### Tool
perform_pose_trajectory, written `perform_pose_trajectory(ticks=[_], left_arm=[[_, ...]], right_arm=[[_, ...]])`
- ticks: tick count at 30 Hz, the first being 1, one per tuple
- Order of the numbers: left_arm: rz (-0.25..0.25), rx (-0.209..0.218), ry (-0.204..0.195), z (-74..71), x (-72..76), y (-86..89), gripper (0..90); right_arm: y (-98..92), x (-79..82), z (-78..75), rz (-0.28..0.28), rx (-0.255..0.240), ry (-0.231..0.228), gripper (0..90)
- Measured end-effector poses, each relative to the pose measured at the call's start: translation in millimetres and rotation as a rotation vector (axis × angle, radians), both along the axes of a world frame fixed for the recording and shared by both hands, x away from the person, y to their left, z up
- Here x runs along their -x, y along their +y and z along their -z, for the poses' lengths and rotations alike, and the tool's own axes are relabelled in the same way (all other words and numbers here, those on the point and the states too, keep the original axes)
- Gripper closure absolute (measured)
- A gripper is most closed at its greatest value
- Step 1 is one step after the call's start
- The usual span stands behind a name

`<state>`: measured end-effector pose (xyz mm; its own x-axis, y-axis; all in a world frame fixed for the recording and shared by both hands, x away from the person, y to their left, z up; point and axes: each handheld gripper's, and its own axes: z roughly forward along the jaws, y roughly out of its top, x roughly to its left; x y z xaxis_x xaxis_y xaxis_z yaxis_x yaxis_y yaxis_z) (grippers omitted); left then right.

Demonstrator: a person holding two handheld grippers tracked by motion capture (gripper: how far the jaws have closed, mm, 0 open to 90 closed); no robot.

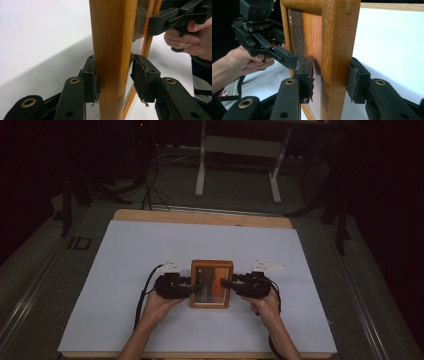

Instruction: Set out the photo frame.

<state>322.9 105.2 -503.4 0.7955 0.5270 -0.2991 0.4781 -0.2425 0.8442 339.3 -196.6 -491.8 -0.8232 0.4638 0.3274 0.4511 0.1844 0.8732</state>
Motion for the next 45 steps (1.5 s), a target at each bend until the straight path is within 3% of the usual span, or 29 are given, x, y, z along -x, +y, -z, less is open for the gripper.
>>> perform_pose_trajectory(ticks=[14, 18, 28, 34, 43, 45], left_arm=[[-0.043, -0.041, -0.025, 0.9, 1.3, -5.7, 54.2], [-0.051, -0.037, -0.017, 1.3, 0.8, -6.2, 53.1], [-0.062, -0.040, -0.011, -0.6, 1.4, -1.2, 50.4], [-0.068, -0.048, -0.021, -6.5, 7.3, 1.3, 48.0], [-0.126, -0.062, -0.044, -14.3, 10.9, 11.6, 46.7], [-0.148, -0.086, -0.064, -18.9, 13.4, 15.0, 46.7]], right_arm=[[0.2, -2.6, 3.7, 0.022, -0.021, 0.016, 60.7], [0.7, -2.8, 4.8, 0.034, -0.025, 0.016, 60.2], [1.6, -2.8, 7.6, 0.033, -0.011, 0.027, 50.1], [-2.0, -0.7, 1.2, 0.024, -0.015, 0.017, 47.3], [-12.2, 0.7, -7.8, 0.024, -0.015, -0.003, 46.9], [-16.4, 1.0, -10.6, 0.024, -0.009, -0.006, 46.7]])
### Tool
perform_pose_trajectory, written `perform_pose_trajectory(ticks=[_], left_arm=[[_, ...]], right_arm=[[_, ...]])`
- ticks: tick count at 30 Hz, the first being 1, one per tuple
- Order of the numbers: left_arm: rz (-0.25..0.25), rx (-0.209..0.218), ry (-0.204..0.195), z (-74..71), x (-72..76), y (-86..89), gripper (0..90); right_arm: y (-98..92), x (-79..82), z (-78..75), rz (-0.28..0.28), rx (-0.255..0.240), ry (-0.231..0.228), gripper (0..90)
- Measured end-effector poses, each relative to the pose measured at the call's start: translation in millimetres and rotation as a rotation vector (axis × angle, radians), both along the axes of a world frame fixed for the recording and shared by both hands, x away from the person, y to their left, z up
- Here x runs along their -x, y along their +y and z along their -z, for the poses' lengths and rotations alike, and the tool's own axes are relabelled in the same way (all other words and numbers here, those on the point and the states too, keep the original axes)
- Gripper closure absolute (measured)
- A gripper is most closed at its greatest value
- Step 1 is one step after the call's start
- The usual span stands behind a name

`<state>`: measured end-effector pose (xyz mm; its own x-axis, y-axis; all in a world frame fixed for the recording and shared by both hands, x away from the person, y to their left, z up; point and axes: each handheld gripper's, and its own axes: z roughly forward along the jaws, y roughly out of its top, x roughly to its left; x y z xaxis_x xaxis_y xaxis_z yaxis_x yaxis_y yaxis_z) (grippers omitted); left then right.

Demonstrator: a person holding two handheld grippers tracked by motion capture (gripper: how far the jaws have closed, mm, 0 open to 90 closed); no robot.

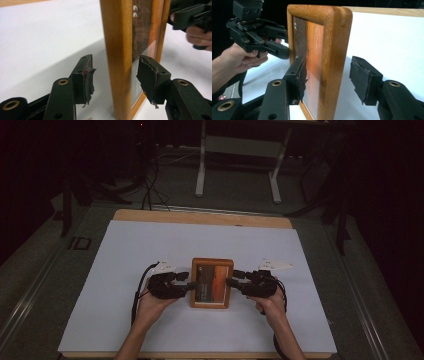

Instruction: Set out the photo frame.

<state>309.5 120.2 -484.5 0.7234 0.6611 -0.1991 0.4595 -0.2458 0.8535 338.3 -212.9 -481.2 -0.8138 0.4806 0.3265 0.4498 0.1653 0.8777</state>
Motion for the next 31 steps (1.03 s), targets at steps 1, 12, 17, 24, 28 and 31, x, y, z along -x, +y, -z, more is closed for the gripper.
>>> perform_pose_trajectory(ticks=[1, 12, 17, 24, 28, 31], left_arm=[[-0.007, -0.006, -0.006, -1.5, 1.0, 0.7, 46.5], [-0.049, -0.075, -0.053, -12.9, 9.5, 7.2, 46.1], [-0.061, -0.118, -0.046, -9.5, 9.5, 9.0, 46.2], [-0.081, -0.218, -0.045, -5.8, 12.4, 11.8, 46.7], [-0.086, -0.226, -0.020, -1.4, 11.2, 16.3, 46.5], [-0.110, -0.258, 0.005, 4.6, 9.1, 20.7, 45.9]], right_arm=[[-1.5, 0.2, -1.1, 0.001, 0.003, -0.005, 46.7], [-20.0, 4.2, -7.5, 0.010, 0.109, -0.032, 46.2], [-24.9, 2.9, -3.5, 0.015, 0.168, -0.019, 45.5], [-43.9, 0.0, 0.3, 0.083, 0.243, -0.009, 45.3], [-59.3, -3.6, 4.5, 0.132, 0.266, 0.010, 44.8], [-69.9, -6.4, 10.1, 0.188, 0.320, 0.025, 42.3]])
